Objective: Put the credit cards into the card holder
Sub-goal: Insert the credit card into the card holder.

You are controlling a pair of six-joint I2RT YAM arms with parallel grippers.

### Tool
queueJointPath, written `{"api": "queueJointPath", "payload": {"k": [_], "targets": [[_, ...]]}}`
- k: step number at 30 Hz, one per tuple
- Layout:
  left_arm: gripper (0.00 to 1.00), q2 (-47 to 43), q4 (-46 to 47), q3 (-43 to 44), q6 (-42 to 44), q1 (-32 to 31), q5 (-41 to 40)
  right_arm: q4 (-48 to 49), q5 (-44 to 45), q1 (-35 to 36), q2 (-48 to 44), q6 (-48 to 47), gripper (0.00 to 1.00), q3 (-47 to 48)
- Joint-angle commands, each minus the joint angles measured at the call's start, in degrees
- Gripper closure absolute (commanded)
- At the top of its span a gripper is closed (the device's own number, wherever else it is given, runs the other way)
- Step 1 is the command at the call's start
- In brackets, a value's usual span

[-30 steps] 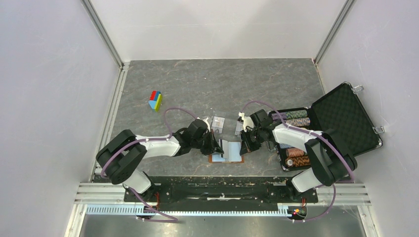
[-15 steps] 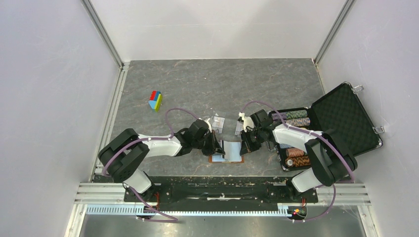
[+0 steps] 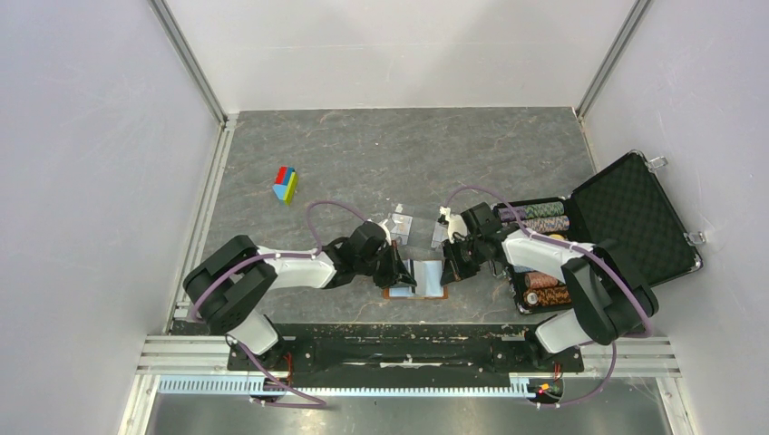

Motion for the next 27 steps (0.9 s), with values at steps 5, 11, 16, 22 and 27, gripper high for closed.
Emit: {"api": "queueJointPath", "payload": {"k": [5,11,16,22,27], "targets": [[0.98,-1.38,-1.19,-0.82,-2.68,-1.41,-2.48,-1.64,3.86,0.2,-0.72,-0.32,1.0,-1.99],[0.98,-3.03,-2.84,-1.5,-3.05,-1.42,-4.33,-1.45,3.86,0.2,-0.72,-0.25,1.0,-2.19],[0.98,2.59,1.0,0.33,-2.93,-1.57,0.61,-1.47,3.74,0.2,-0.65,-0.4,1.0,-2.22],[0.98,5.89,1.63,2.32,-2.68,-1.94,2.79,-1.41,3.7,0.2,-0.64,-0.29,1.0,-2.18],[0.98,4.15,-0.94,2.34,-2.46,-2.01,0.7,-1.41,3.64,0.2,-0.74,-0.27,1.0,-2.1]]}}
